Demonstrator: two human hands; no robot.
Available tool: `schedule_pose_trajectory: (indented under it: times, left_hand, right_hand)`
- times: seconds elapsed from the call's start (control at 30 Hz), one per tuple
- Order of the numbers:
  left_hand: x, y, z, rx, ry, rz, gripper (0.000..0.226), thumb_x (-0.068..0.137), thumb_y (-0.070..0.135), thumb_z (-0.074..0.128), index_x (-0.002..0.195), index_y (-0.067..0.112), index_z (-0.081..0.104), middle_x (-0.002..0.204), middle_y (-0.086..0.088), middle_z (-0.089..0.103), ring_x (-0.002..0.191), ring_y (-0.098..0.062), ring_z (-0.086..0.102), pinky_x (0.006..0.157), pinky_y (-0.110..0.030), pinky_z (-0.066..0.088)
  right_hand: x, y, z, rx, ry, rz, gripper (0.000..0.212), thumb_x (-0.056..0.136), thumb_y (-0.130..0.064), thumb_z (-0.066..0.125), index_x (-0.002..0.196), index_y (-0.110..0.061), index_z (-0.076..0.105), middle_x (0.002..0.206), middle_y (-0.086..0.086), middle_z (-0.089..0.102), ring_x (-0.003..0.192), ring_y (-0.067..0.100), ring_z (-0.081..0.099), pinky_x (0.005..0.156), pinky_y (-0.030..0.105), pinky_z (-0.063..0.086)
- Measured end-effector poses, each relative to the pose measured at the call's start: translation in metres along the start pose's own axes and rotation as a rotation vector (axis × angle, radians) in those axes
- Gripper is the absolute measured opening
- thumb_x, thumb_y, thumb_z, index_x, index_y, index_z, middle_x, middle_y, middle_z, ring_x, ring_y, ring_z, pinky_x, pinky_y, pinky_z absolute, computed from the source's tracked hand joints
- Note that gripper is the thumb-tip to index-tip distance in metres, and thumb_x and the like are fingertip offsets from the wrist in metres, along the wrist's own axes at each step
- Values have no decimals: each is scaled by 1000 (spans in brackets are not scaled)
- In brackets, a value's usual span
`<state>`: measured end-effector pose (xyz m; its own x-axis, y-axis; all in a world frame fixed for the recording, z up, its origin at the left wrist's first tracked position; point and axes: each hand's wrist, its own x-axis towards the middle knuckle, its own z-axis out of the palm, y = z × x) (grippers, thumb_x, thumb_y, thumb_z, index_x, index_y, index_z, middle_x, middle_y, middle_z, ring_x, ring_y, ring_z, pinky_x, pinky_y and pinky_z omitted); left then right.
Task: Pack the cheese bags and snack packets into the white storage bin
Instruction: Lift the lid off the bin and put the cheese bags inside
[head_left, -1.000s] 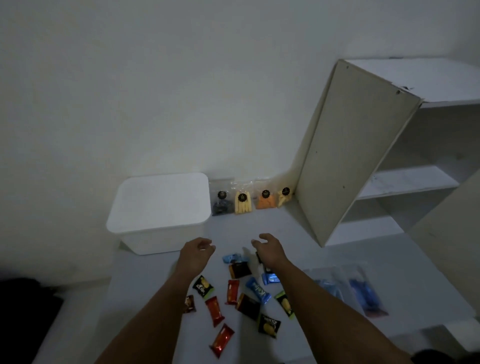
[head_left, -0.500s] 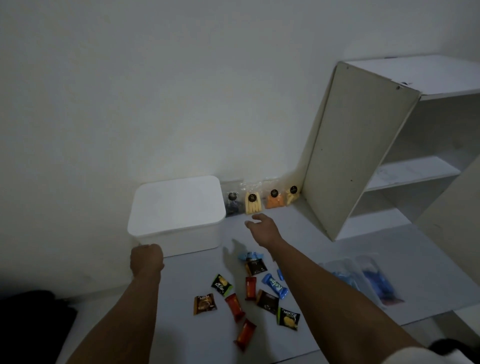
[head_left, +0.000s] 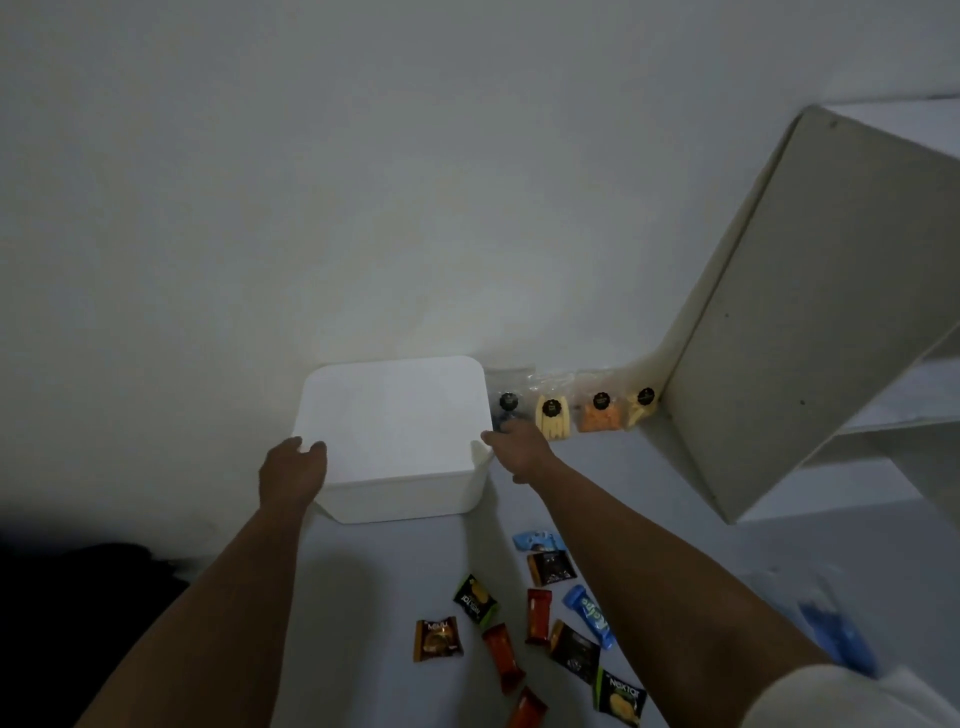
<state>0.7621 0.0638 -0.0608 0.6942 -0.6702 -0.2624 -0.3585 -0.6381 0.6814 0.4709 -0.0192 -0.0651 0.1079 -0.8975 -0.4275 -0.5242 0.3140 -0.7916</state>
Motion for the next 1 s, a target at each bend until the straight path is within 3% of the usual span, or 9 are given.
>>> schedule_pose_trajectory:
  times: [0.07,0.2,0.33,0.47,0.63,0.73,0.83,0.9,1.0]
  left_hand:
    - [3,2,0,-21,8,-10,56,95,30,58,144,4,51,152,-16,48,139,-34,46,117,-40,33]
    - [15,-5,1,23,-68,-42,63,93,38,61,144,2,50,151,-18,49,138,-36,47,117,-44,35]
    - [37,-20,2,-45,-101,-78,77,78,57,62,129,-1,58,132,-23,61,119,-41,59,103,-52,49]
    - [37,-14,6,-229,-114,-178,62,92,56,60,131,8,54,124,-14,58,111,-39,59,85,-47,55]
    - [41,-15,14,-354,19,-181,82,83,69,63,135,8,46,135,-15,56,121,-37,56,105,-54,47]
    - [36,-6,14,-341,54,-171,81,86,66,62,136,5,41,138,-19,53,125,-38,53,109,-51,42]
    - [25,3,9,-323,98,-149,79,89,64,59,138,5,41,138,-19,54,126,-39,53,108,-50,42]
    - [14,9,3,-321,148,-116,76,91,64,57,138,5,45,136,-18,56,125,-39,54,107,-48,42]
    - [-9,18,0,-293,181,-20,69,95,61,50,136,5,54,134,-18,60,124,-38,55,107,-48,42]
  right_hand:
    - [9,-1,5,-5,-16,17,42,96,-30,60,121,3,63,116,19,63,93,27,56,88,51,56]
    - [20,-5,12,-5,-49,50,32,97,-31,57,118,-7,62,103,8,58,93,26,57,75,40,55]
    - [29,-4,23,-25,-25,29,16,97,-19,54,105,-6,59,91,5,58,79,20,56,63,29,44]
    - [35,5,29,-84,54,-13,22,90,-7,54,105,1,68,94,9,65,83,23,59,56,23,40]
    - [36,4,27,-48,110,-56,24,87,-3,56,103,-4,74,94,8,71,81,19,61,54,20,39]
    - [32,3,29,-13,114,-54,22,85,-14,56,97,-14,74,91,2,72,85,21,64,73,30,51]
    - [31,3,29,0,150,-91,26,79,-26,51,93,-23,72,88,-3,72,86,21,65,87,44,52]
    - [18,-4,22,37,189,-138,21,86,-21,51,95,-24,70,88,-2,70,82,18,63,82,37,52]
    - [-3,-7,6,181,262,-239,27,96,-5,48,112,-8,70,96,3,68,81,15,60,68,25,47]
